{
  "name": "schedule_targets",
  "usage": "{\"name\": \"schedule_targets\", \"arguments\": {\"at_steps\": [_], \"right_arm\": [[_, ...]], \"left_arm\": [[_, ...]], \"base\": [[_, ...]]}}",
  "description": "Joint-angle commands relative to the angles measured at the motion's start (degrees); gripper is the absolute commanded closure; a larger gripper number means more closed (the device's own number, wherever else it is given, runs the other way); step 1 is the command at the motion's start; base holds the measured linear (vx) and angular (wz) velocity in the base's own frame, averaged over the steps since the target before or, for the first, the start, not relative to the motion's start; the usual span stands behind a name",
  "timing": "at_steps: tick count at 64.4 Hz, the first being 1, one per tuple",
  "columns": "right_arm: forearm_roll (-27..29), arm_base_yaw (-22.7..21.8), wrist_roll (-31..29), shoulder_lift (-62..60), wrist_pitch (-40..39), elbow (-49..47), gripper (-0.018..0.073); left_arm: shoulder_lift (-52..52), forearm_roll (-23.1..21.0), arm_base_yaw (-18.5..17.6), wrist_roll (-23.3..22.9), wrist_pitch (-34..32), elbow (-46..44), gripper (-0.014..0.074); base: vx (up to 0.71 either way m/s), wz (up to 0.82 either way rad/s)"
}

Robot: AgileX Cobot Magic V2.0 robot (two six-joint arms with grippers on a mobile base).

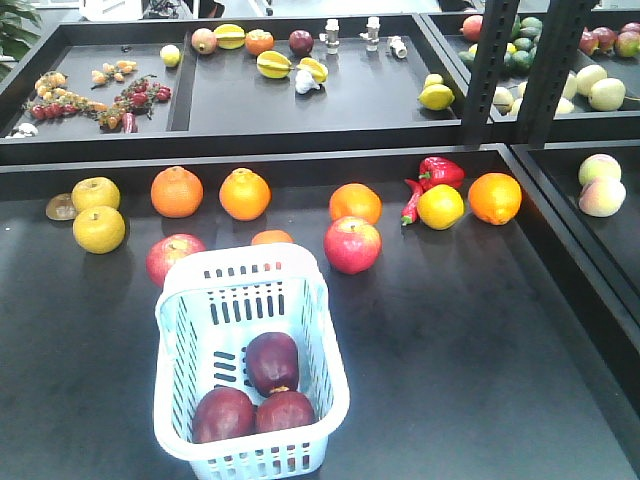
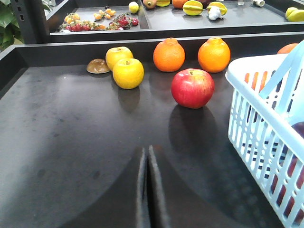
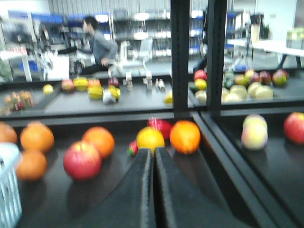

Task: Pick three apples into basket with both arms

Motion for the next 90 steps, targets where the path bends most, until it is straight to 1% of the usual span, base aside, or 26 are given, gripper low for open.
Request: {"name": "schedule_targets", "arguments": {"at_steps": [1, 4, 8, 12, 15, 22, 35, 41, 53, 71, 82, 90], "right_arm": [[-3.4, -0.1, 2.2, -0.5, -4.4, 1.5, 0.0568], [-5.4, -0.1, 4.1, -0.5, -3.1, 1.8, 0.0568], [-9.6, -0.1, 6.6, -0.5, -2.4, 1.7, 0.0568], [-13.1, -0.1, 7.6, -0.5, -2.2, 1.8, 0.0568], [-14.2, -0.1, 7.7, -0.5, -2.0, 1.8, 0.0568], [-13.5, -0.1, 7.5, -0.5, -0.5, 1.8, 0.0568], [-6.2, -0.1, 7.4, -0.5, 0.5, 1.8, 0.0568], [-6.6, -0.1, 5.0, -0.5, 1.9, 1.8, 0.0566], [-6.5, -0.1, 6.9, -0.5, 12.0, 1.8, 0.0564], [-6.7, -0.1, 6.6, -0.5, 12.2, 1.8, 0.0564], [-6.9, -0.1, 2.3, -0.5, 12.5, 1.7, 0.0564], [-6.9, -0.1, 1.9, -0.5, 12.5, 1.7, 0.0564]], "left_arm": [[-0.7, -0.1, 0.0, -0.2, -4.0, -1.8, 0.0603], [-0.7, -0.1, 0.0, -0.2, -4.0, -1.8, 0.0603], [-0.7, -0.1, 0.0, -0.2, -4.0, -1.8, 0.0603], [-0.7, -0.1, 0.0, -0.2, -4.0, -1.8, 0.0603], [-0.7, -0.1, 0.0, -0.2, -4.0, -1.8, 0.0603], [-0.7, -0.1, 0.0, -0.2, -4.0, -1.8, 0.0603], [-0.7, -0.1, 0.0, -0.2, -4.0, -1.8, 0.0603], [-0.7, -0.1, 0.0, -0.2, -4.0, -1.8, 0.0603], [-0.7, -0.1, 0.0, -0.2, -4.0, -1.8, 0.0603], [-0.7, -0.1, 0.0, -0.2, -4.0, -1.8, 0.0603], [-0.7, -0.1, 0.0, -0.2, -4.0, -1.8, 0.0603], [-0.7, -0.1, 0.0, -0.2, -4.0, -1.8, 0.0603]], "base": [[0.0, 0.0], [0.0, 0.0], [0.0, 0.0], [0.0, 0.0], [0.0, 0.0], [0.0, 0.0], [0.0, 0.0], [0.0, 0.0], [0.0, 0.0], [0.0, 0.0], [0.0, 0.0], [0.0, 0.0]]}}
